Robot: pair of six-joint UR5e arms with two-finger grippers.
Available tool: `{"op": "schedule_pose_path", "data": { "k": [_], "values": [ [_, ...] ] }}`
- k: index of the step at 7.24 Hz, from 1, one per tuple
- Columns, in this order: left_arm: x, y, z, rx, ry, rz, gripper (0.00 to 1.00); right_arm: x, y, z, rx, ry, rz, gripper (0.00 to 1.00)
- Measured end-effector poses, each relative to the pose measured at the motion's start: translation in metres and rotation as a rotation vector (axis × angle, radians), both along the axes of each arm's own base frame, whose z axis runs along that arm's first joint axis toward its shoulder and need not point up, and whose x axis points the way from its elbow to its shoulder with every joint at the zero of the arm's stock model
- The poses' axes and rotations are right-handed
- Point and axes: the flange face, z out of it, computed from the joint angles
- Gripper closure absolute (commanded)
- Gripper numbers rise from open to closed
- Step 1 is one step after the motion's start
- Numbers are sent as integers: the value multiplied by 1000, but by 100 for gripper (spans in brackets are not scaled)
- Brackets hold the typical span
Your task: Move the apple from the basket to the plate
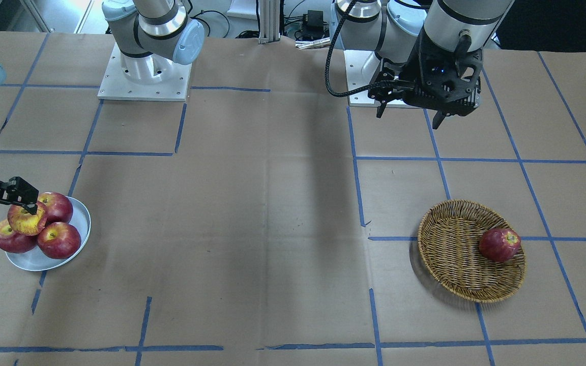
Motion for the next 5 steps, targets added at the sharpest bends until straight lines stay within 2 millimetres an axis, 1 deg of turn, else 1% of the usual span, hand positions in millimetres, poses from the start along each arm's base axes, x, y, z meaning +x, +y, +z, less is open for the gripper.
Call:
{"op": "schedule_pose_path", "data": {
  "k": [1, 2, 3, 4, 5],
  "values": [
    [0, 0, 0, 0, 0, 0, 1, 10, -6, 25, -10, -15, 6, 0],
    [0, 0, 0, 0, 0, 0, 1, 25, -14, 49, -8, -30, 9, 0],
    [0, 0, 0, 0, 0, 0, 1, 47, -21, 73, 4, -41, 6, 0],
    [-1, 0, 0, 0, 1, -1, 1, 75, -25, 95, 13, -45, -6, 0],
    [-1, 0, 0, 0, 1, -1, 1, 110, -23, 116, 10, -41, -28, 0]
  ]
}}
